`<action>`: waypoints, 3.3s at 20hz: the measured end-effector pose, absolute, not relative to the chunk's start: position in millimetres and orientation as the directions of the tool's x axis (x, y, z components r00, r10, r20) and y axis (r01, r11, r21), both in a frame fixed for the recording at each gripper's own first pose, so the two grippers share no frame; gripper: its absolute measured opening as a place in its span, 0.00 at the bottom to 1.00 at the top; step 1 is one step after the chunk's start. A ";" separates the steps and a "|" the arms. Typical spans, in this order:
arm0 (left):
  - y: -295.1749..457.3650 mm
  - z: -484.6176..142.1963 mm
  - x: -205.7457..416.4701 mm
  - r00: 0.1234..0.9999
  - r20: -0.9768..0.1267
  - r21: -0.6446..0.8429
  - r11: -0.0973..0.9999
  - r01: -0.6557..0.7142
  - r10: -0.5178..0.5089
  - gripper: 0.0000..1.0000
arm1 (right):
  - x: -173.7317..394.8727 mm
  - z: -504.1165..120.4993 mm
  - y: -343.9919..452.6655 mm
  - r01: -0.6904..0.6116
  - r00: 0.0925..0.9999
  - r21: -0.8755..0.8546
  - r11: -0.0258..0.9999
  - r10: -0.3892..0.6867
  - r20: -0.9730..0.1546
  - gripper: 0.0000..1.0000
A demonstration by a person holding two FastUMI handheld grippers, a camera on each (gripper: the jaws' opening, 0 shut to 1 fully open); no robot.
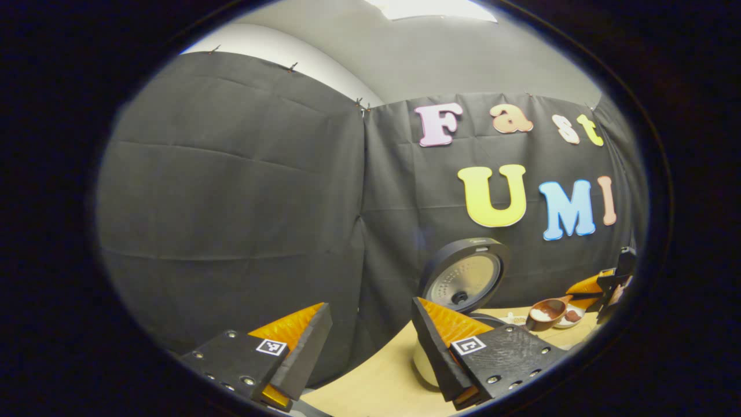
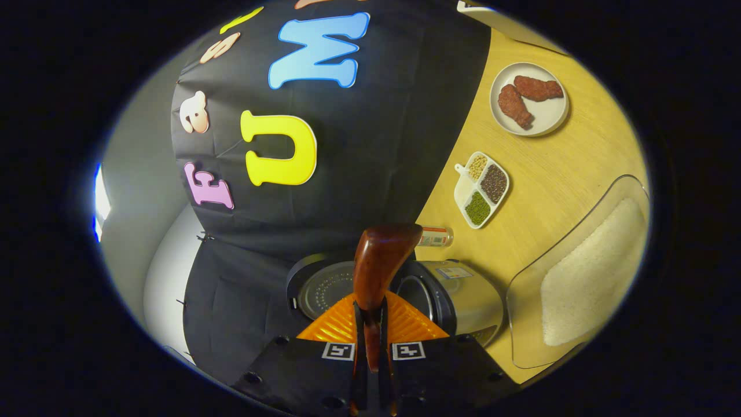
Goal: Close the left gripper, press the button to open the rice cooker; take a wooden spoon from the chopstick holder with the right hand, scoop a spoonful of rice and pour it into the rice cooker, then put the wooden spoon back into the chopstick holder.
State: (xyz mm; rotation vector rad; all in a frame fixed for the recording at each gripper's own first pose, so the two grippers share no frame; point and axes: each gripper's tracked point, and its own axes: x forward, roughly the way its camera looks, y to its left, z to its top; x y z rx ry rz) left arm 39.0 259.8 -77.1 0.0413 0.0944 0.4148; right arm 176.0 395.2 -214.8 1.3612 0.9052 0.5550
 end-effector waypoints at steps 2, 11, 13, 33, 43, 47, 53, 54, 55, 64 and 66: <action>269.0 -79.0 32.2 0.904 -0.085 0.063 0.908 -0.414 0.418 0.86 | 180.0 -209.4 415.3 0.139 0.555 0.977 0.161 0.805 -0.211 0.13; 306.1 -92.7 21.7 0.872 -0.108 0.074 0.879 -0.471 0.476 0.86 | 189.1 -229.8 494.8 0.053 0.523 0.962 0.268 0.813 -0.255 0.09; 313.2 -95.0 19.7 0.865 -0.114 0.074 0.873 -0.482 0.488 0.87 | 190.0 -239.3 510.0 0.038 0.515 0.955 0.295 0.813 -0.272 0.10; 328.2 -105.2 13.7 0.833 -0.134 0.118 0.843 -0.524 0.536 0.87 | 190.5 -260.1 572.7 -0.557 0.627 0.423 0.714 0.696 -0.349 0.10; 330.3 -117.2 15.6 0.832 -0.139 0.085 0.844 -0.530 0.537 0.87 | 183.5 -246.4 575.5 -0.703 0.681 0.015 0.711 0.679 -0.274 0.05; 330.3 -113.2 16.6 0.835 -0.129 0.083 0.845 -0.529 0.535 0.87 | 180.0 -242.9 575.4 -0.728 0.683 -0.157 0.667 0.688 -0.244 0.10; 328.4 -114.1 18.0 0.837 -0.123 0.076 0.846 -0.528 0.534 0.87 | 179.9 -231.1 577.1 -0.722 0.673 -0.369 0.585 0.718 -0.179 0.06; 328.2 -114.3 17.9 0.835 -0.125 0.075 0.845 -0.530 0.535 0.87 | 180.5 -229.2 576.4 -0.716 0.671 -0.399 0.573 0.722 -0.169 0.10; 328.4 -113.2 18.2 0.835 -0.123 0.073 0.844 -0.531 0.536 0.87 | 179.2 -226.9 576.3 -0.713 0.669 -0.419 0.563 0.725 -0.163 0.10; 313.5 -97.0 34.4 0.854 -0.088 0.066 0.858 -0.509 0.513 0.87 | 168.9 -219.7 561.8 -0.750 0.639 0.008 0.662 0.727 -0.251 0.10; 304.3 -94.1 42.3 0.864 -0.083 0.065 0.868 -0.492 0.496 0.87 | 168.8 -210.2 552.1 -0.721 0.640 0.122 0.683 0.722 -0.262 0.10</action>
